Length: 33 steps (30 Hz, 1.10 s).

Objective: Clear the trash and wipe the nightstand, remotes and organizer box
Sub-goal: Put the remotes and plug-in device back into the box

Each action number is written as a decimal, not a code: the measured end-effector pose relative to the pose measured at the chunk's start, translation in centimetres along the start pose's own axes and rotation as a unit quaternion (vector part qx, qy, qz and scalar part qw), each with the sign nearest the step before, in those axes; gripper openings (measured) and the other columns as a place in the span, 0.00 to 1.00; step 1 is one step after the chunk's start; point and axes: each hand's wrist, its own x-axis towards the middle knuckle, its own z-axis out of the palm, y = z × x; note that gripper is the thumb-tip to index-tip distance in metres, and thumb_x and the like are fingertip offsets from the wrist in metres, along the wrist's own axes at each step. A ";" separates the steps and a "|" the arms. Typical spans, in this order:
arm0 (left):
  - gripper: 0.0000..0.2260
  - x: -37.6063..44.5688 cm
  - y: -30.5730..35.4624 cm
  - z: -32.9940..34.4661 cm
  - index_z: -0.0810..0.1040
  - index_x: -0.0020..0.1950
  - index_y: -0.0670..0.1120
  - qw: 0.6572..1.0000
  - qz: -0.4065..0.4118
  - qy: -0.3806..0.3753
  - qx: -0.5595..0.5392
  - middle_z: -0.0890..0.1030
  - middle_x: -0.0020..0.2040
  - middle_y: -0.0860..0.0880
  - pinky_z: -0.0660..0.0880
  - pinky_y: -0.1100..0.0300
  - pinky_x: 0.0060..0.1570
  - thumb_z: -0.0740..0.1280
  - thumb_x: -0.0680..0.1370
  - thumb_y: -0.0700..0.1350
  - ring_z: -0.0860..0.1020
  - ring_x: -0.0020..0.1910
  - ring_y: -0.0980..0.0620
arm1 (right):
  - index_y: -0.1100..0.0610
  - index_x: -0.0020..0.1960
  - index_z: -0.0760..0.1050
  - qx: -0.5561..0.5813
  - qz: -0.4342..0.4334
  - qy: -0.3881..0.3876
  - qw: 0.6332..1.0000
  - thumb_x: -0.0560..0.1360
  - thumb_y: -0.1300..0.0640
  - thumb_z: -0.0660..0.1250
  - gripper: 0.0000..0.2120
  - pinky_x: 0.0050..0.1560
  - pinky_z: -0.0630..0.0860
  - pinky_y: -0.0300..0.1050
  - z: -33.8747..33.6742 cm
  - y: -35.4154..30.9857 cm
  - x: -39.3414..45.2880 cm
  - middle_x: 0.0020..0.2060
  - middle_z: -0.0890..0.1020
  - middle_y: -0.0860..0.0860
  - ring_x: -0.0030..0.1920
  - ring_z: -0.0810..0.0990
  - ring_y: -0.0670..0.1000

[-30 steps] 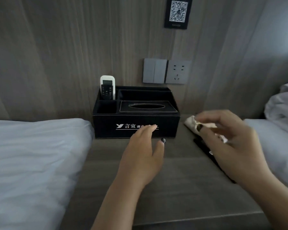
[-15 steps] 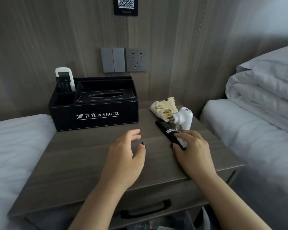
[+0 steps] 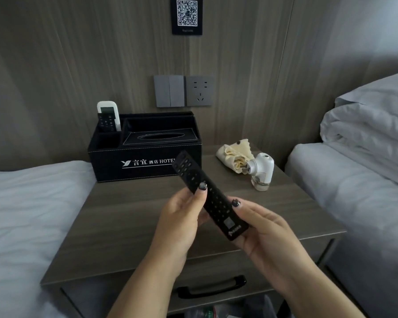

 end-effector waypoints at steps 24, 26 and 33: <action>0.07 0.5 2.7 -3.5 0.76 0.51 0.56 0.979 0.100 0.090 0.151 0.81 0.45 0.48 0.80 0.50 0.41 0.71 0.76 0.50 0.81 0.41 0.53 | 0.47 0.57 0.78 -0.390 -0.232 0.126 0.882 0.67 0.60 0.76 0.21 0.51 0.82 0.52 -1.2 -5.3 10.2 0.50 0.83 0.49 0.51 0.83 0.52; 0.15 0.4 2.6 -3.7 0.74 0.54 0.61 0.966 0.119 0.067 0.221 0.79 0.52 0.54 0.79 0.54 0.49 0.74 0.70 0.57 0.79 0.50 0.57 | 0.49 0.55 0.80 -0.354 -0.207 0.036 0.911 0.68 0.62 0.76 0.18 0.51 0.81 0.51 1.5 -6.2 8.8 0.50 0.85 0.53 0.48 0.84 0.52; 0.29 -0.1 3.1 -3.6 0.72 0.58 0.62 0.940 0.169 0.069 0.288 0.70 0.59 0.65 0.70 0.67 0.53 0.74 0.60 0.67 0.71 0.59 0.65 | 0.46 0.52 0.82 -0.481 -0.165 -0.055 0.859 0.62 0.49 0.78 0.19 0.49 0.80 0.44 7.7 -5.6 6.7 0.44 0.86 0.46 0.46 0.85 0.47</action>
